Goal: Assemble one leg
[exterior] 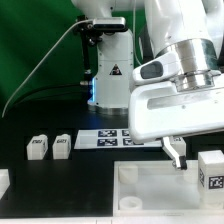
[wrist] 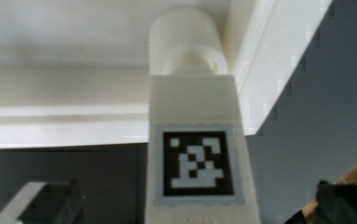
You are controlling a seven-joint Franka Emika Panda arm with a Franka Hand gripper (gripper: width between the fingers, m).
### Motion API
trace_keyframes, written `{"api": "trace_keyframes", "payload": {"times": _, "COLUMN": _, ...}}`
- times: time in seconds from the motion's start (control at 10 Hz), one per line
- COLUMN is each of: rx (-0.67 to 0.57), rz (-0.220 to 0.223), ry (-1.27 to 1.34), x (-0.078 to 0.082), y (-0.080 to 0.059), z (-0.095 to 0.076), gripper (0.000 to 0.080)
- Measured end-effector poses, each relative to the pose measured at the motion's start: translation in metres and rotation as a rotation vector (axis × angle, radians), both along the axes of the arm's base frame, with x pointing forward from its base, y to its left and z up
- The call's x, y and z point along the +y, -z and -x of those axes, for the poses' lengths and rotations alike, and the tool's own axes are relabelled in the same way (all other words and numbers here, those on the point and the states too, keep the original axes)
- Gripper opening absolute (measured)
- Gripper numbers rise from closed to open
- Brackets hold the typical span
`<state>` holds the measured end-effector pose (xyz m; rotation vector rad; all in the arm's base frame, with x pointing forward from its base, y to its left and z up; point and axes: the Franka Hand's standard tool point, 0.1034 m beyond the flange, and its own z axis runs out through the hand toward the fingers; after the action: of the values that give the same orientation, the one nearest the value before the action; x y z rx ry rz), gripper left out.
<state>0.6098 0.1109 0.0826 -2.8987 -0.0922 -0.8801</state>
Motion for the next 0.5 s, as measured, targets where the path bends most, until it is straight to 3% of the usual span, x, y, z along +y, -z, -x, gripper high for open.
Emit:
{"api": "trace_keyframes", "payload": {"times": 0.2, "rx": 0.066, "rz": -0.002, "ry": -0.011, "x": 0.002, "y": 0.002, "z": 0.001, "gripper": 0.0649}}
{"api": "trace_keyframes", "payload": {"times": 0.4, "rx": 0.133, "rz": -0.013, "ry": -0.01, "x": 0.003, "y": -0.005, "z": -0.009, "gripper": 0.0649}}
{"api": "trace_keyframes", "payload": {"times": 0.5, "rx": 0.265, "rz": -0.026, "ry": -0.015, "x": 0.007, "y": -0.008, "z": -0.011, "gripper": 0.0649}}
